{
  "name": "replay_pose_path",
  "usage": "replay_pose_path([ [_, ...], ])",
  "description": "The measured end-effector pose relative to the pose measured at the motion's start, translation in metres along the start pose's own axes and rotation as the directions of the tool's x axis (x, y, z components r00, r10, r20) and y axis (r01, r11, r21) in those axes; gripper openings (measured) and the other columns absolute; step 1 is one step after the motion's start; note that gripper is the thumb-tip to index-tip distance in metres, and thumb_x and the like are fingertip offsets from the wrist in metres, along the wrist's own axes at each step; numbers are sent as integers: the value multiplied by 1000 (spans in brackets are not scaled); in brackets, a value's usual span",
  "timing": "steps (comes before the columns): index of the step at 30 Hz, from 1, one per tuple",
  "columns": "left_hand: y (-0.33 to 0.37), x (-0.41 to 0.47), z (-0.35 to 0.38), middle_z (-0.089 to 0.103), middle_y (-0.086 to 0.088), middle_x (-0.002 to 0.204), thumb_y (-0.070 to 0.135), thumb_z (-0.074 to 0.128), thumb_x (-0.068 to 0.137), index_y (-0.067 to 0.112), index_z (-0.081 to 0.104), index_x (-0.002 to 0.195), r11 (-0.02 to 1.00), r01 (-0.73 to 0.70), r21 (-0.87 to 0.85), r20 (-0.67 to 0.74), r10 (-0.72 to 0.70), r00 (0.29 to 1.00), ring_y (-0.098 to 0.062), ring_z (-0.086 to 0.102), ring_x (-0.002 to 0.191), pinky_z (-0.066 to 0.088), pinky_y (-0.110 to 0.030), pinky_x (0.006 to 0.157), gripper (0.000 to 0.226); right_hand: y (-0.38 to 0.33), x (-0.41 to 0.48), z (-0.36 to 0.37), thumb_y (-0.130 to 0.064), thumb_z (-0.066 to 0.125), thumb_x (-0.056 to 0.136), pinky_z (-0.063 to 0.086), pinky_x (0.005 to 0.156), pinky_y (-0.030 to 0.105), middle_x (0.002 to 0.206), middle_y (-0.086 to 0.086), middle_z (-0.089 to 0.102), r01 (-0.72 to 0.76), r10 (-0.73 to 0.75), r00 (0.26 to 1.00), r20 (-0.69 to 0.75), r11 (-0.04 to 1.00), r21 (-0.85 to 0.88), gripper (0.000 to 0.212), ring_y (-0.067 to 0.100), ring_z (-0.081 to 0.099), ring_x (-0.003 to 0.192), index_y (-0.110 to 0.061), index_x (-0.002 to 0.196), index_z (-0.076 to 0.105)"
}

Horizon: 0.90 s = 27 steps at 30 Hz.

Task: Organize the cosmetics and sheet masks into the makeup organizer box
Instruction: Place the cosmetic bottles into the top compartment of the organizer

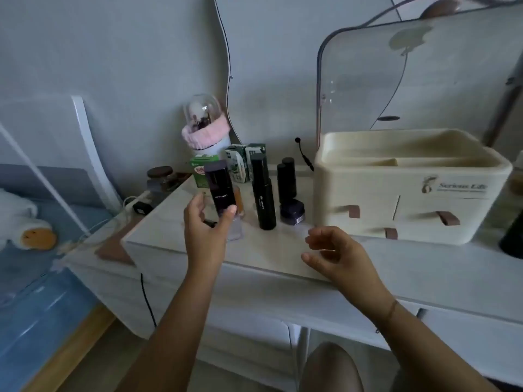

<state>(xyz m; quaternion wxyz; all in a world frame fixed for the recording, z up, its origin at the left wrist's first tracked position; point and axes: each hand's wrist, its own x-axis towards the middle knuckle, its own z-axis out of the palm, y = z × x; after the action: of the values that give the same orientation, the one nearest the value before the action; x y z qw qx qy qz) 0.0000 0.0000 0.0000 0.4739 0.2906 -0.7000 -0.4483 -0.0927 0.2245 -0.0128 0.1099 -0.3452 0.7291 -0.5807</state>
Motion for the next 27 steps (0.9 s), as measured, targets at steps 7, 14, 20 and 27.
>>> replay_pose_path([
  [7,-13,23,-2,66,20,98,24,72,82,25,62,114,1000,-10,20,187,6,982,11,63,88,46,-5,67,34,3,2,1,-19,75,77,48,86,11,103,-9,68,-35,36,999,12,999,-37,33,2,64,97,-20,108,62],
  [14,5,6,-11,73,19,91,17,78,76,31,66,106,995,-4,-98,167,21,986,0,68,83,54,-28,71,36,-6,0,3,-22,74,78,48,93,19,102,-13,66,-1,-1,1000,-23,996,-94,29,-3,60,98,-26,104,62],
  [20,55,-19,-8,74,14,96,39,77,62,30,69,102,955,-43,-293,253,121,960,-3,70,85,50,-12,60,43,-54,6,-1,-51,68,66,45,91,10,111,-20,63,191,-187,981,58,979,-75,56,-6,57,105,-31,117,59],
  [27,108,-32,45,75,8,95,44,84,54,25,70,101,922,5,-387,455,186,871,-10,71,90,54,-19,70,53,-90,29,-45,-33,74,70,55,87,34,106,-6,71,269,-266,961,73,963,-32,52,10,66,98,-21,119,62],
])
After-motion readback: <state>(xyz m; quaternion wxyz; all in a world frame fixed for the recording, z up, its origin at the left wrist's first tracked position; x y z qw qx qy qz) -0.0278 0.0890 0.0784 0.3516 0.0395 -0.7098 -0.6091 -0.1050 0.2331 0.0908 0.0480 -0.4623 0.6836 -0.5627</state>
